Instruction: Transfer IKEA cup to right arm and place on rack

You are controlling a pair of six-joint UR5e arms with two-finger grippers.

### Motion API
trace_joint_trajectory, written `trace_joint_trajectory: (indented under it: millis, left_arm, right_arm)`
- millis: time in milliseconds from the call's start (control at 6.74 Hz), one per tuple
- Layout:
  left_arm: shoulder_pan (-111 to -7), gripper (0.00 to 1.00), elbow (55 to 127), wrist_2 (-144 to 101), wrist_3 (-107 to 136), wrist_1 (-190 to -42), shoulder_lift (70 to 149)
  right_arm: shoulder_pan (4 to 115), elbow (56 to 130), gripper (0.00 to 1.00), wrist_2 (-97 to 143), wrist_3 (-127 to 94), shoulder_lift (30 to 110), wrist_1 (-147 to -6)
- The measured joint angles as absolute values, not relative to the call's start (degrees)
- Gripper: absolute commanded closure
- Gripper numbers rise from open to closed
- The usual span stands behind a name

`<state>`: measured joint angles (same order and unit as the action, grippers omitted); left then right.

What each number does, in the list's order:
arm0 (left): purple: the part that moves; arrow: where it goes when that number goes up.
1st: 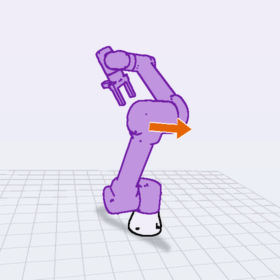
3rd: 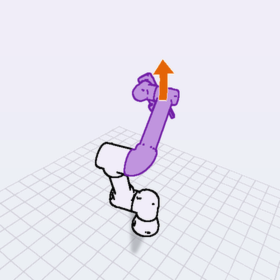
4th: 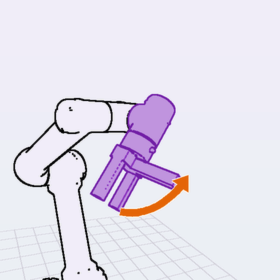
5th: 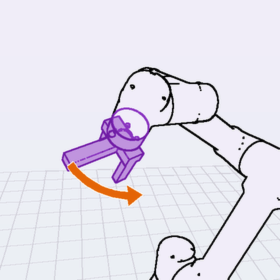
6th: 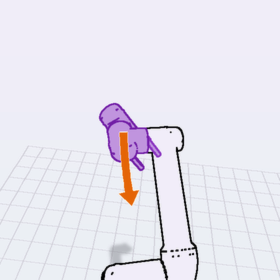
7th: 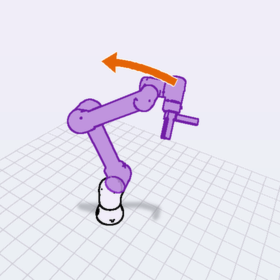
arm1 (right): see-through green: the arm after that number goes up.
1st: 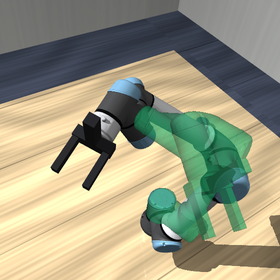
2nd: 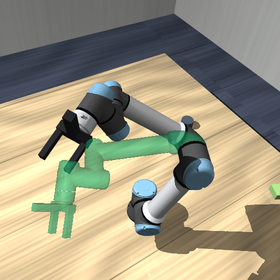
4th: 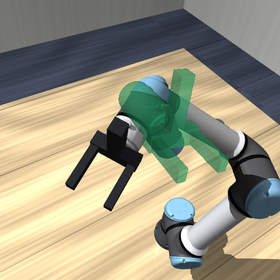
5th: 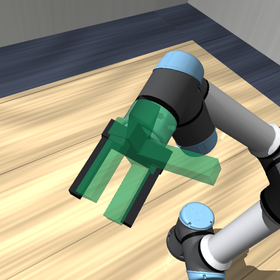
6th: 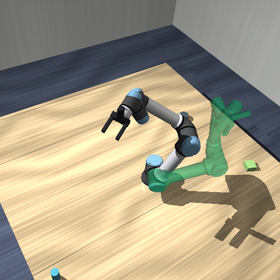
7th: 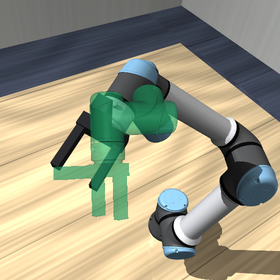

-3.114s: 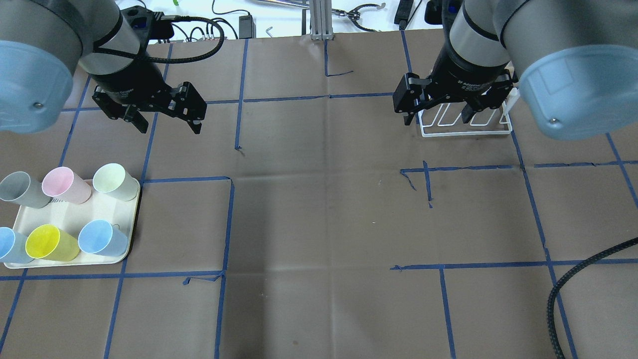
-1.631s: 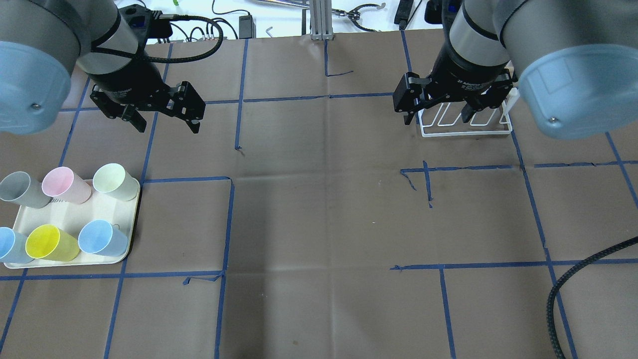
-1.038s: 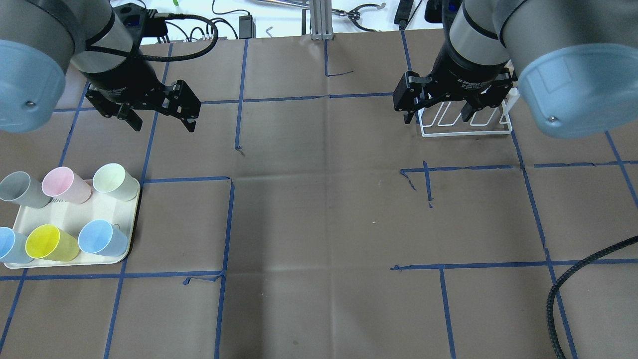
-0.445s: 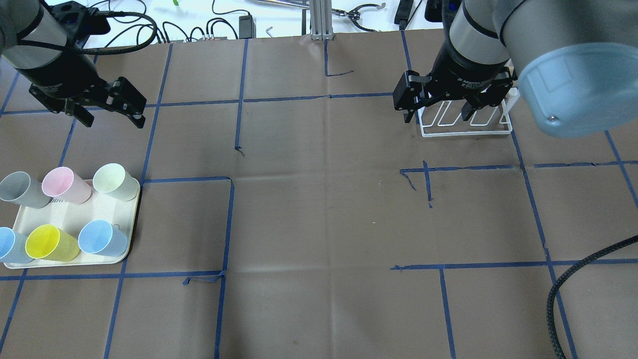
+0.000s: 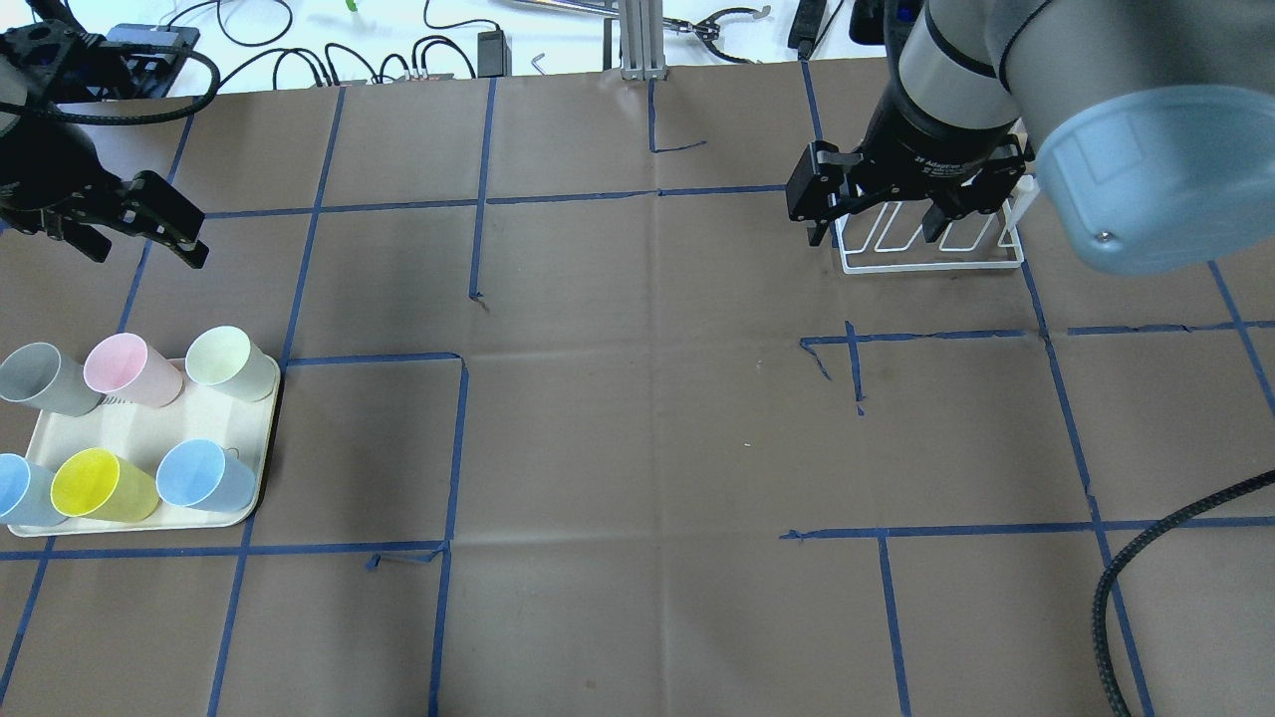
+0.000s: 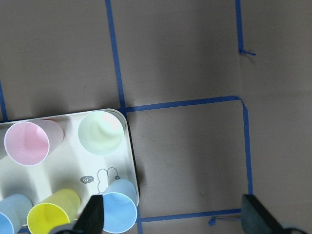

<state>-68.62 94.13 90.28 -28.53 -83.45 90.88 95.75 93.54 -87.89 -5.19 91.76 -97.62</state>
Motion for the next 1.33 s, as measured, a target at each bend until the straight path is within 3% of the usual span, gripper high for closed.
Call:
trace_joint_trajectory:
  millis: [742,1335]
  left_arm:
    - [-67.18,0.00,104.91,90.16,-29.75,-62.42,99.90]
    - [-64.15,0.00,112.78,90.28,-29.63,-53.71,103.50]
  right_arm:
    - [95.79,93.57,0.00,-87.83,-5.18,91.75,-97.79]
    - [95.80,93.77,0.00,-87.85,-5.33,91.76,-97.88]
